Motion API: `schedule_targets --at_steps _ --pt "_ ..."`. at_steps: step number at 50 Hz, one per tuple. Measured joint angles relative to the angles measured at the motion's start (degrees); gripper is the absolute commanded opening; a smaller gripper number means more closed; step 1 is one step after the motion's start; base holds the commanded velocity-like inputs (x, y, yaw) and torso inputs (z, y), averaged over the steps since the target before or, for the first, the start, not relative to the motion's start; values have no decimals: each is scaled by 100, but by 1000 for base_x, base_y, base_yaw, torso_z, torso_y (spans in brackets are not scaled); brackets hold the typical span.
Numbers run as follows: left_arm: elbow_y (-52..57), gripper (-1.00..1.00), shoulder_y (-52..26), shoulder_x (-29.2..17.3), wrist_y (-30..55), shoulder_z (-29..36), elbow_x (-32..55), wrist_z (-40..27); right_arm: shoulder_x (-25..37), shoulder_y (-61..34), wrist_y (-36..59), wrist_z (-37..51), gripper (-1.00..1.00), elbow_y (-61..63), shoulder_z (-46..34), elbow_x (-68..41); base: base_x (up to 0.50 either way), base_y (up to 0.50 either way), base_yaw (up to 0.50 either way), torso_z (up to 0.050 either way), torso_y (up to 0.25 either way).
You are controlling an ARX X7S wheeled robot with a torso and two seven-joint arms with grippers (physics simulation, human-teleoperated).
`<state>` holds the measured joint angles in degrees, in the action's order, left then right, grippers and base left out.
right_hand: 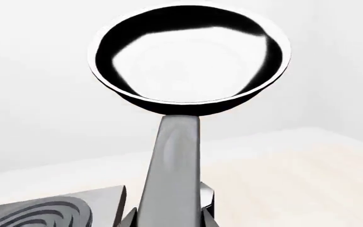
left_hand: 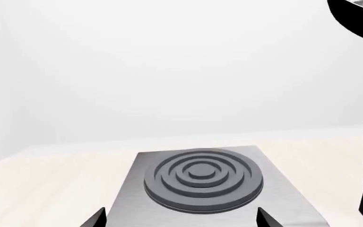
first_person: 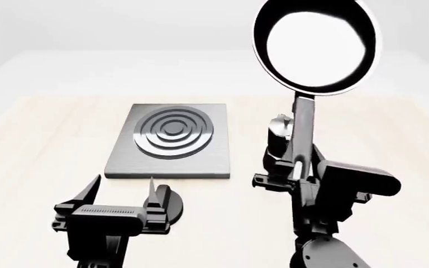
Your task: Put the frying pan on the stove.
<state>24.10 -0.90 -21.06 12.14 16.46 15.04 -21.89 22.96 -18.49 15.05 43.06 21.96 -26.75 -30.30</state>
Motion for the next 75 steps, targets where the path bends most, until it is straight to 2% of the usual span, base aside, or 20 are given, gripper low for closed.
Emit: schedule_targets --at_steps 42,75 --pt "12 100 10 -39 -35 47 36 -59 188 -552 473 -1024 -100 83 -824 -278 0 0 0 1 2" --pt "64 100 -31 -97 18 61 79 -108 185 -964 1184 -1426 -100 -34 -1057 -865 0 0 0 0 2"
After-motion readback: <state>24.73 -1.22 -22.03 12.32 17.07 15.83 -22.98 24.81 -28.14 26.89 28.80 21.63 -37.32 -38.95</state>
